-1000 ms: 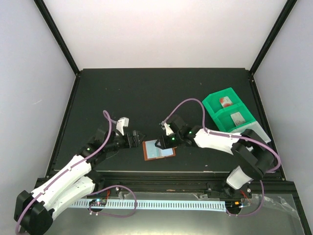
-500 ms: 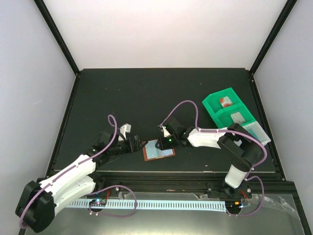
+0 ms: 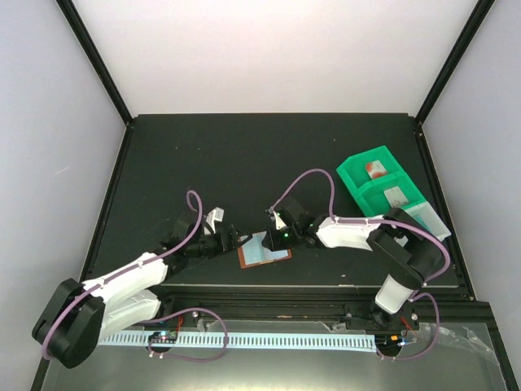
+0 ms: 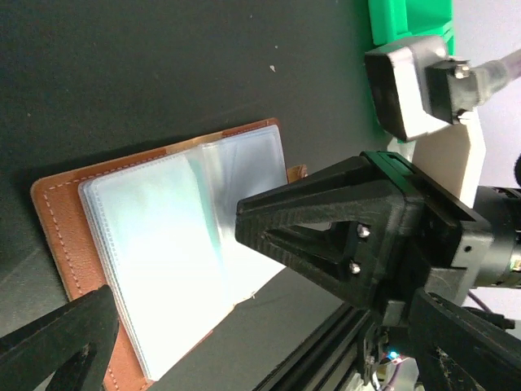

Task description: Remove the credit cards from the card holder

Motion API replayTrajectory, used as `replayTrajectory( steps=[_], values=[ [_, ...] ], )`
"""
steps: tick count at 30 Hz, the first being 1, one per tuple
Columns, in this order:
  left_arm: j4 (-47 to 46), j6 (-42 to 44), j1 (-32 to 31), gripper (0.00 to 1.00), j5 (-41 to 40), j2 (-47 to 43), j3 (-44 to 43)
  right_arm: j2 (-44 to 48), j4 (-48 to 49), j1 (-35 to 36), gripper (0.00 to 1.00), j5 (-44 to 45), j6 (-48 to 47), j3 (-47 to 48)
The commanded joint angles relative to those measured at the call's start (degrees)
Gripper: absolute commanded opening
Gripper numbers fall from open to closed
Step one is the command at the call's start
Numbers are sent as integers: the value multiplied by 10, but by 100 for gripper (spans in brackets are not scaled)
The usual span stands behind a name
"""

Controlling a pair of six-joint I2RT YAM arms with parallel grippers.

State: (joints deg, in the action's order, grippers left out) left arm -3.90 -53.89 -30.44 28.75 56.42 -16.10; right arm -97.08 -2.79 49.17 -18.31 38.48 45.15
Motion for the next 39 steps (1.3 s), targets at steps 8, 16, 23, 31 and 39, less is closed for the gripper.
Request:
replayTrajectory(
  steps=[8,16,23,31,39],
  values=[
    [-151,-53,11,99,74,86,27,15,0,4,16,-32,9,8],
    [-135,-41,19,97,61,88,27,-32,27,4,16,-50,20,-4],
    [-107,-28,23,95,58,81,18,-34,21,4,10,-26,26,-17],
    [-110,-26,24,95,65,81,22,-39,17,4,3,-6,30,-24],
    [-157,-31,23,85,85,99,25,-44,35,4,1,-11,41,-37]
  ],
)
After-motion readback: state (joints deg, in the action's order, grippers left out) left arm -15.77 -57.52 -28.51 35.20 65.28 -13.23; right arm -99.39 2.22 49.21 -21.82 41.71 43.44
